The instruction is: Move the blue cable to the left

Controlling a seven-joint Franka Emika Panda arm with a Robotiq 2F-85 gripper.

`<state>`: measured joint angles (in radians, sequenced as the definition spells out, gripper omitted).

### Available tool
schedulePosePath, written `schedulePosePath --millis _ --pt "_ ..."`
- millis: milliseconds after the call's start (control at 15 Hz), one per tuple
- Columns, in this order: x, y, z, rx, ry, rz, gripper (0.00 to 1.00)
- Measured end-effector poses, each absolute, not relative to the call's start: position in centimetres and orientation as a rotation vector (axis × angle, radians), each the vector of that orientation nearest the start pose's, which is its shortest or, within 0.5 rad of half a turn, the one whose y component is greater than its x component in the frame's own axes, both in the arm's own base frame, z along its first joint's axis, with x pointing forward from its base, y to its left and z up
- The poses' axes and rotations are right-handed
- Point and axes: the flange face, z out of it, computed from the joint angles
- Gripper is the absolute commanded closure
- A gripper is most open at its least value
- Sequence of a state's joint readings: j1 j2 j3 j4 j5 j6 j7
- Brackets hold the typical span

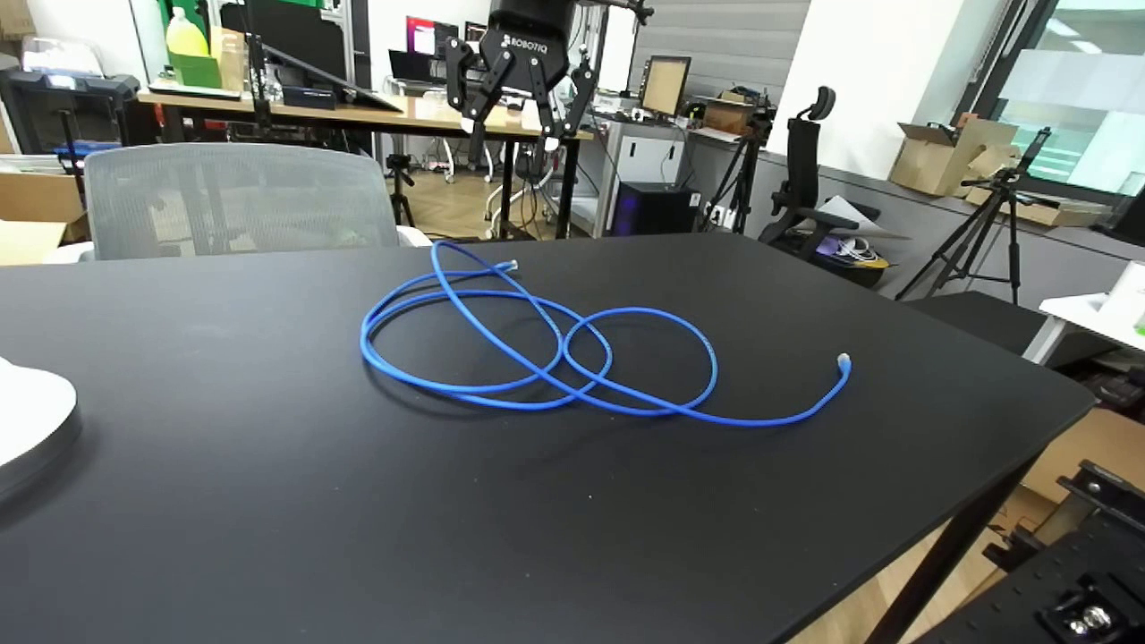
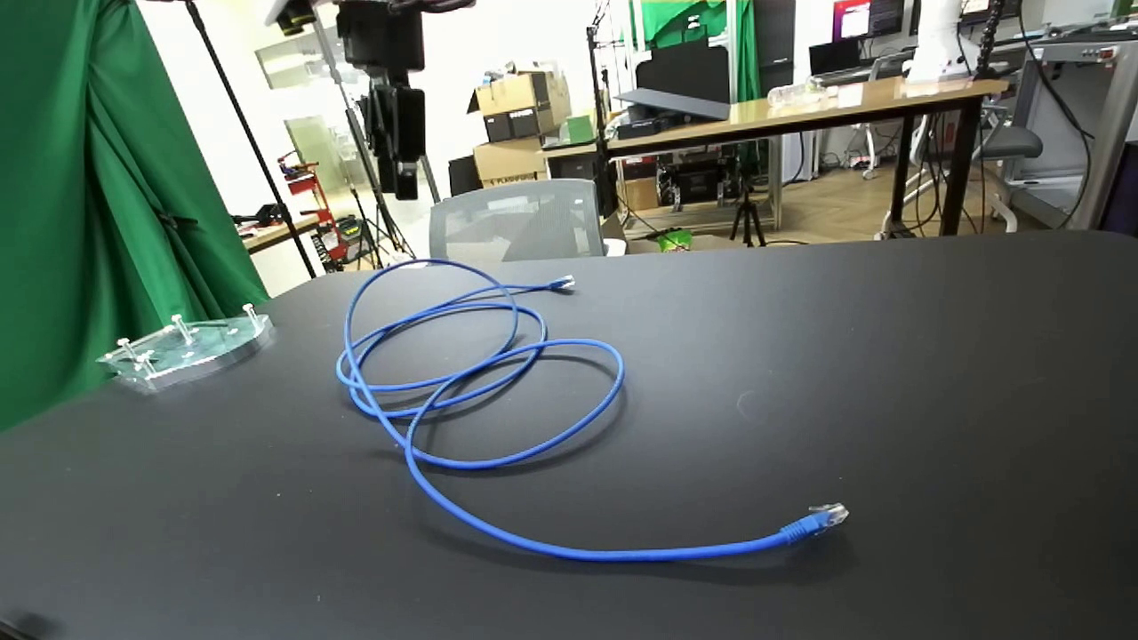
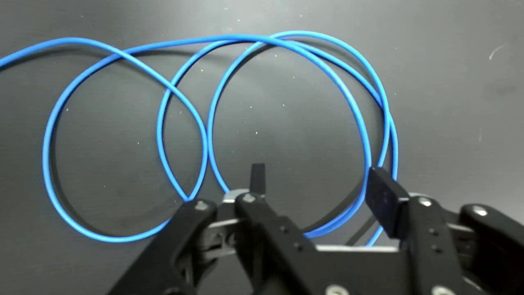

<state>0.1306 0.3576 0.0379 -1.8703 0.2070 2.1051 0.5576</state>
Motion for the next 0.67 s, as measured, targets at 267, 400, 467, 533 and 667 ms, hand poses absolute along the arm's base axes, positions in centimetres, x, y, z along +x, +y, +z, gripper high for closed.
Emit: schedulePosePath --millis 267,400,467,533,667 --pt "57.9 11.2 33.1 -3.061 0.432 0.267 0.00" --pt "56.3 10.4 33.6 -3.153 0.300 0.218 0.00" --pt "55.6 9.8 33.6 -3.200 0.253 0.169 0.00" --pt "54.9 9.0 33.5 -3.241 0.210 0.103 0.00" --pt "53.7 7.3 32.9 -3.288 0.165 -0.066 0.00"
